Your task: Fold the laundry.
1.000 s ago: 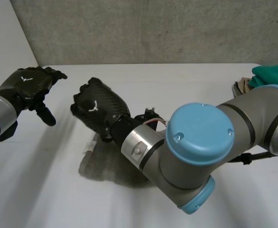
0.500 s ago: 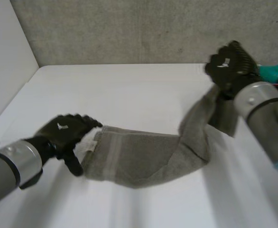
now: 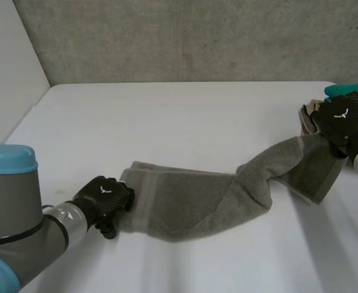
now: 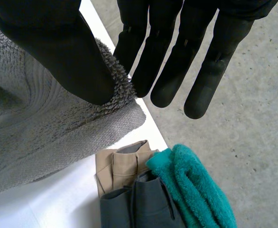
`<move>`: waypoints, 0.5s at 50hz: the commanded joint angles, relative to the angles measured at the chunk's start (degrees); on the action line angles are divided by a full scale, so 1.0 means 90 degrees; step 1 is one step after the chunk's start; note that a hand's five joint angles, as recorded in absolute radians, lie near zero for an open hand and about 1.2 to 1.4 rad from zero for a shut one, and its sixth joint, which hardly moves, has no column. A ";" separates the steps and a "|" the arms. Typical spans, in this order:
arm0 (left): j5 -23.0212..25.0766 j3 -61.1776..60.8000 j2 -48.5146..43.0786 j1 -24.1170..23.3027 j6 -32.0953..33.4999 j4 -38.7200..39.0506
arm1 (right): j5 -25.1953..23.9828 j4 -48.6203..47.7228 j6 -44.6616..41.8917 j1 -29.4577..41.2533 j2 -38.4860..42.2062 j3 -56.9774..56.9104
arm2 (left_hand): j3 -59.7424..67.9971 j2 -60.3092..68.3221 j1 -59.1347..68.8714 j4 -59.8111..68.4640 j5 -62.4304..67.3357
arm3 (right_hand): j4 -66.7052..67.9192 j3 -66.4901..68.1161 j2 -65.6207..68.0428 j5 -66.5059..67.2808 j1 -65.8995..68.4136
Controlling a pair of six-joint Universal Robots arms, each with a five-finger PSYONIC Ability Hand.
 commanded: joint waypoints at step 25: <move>-0.1208 0.4098 -0.0207 0.1293 -0.0965 0.0844 | 0.0348 -0.2062 0.1429 0.0456 0.1983 -0.3269 | 0.4944 0.4939 0.4807 0.4929 0.4938 | 0.1265 0.1338 0.1412 0.1589 0.1792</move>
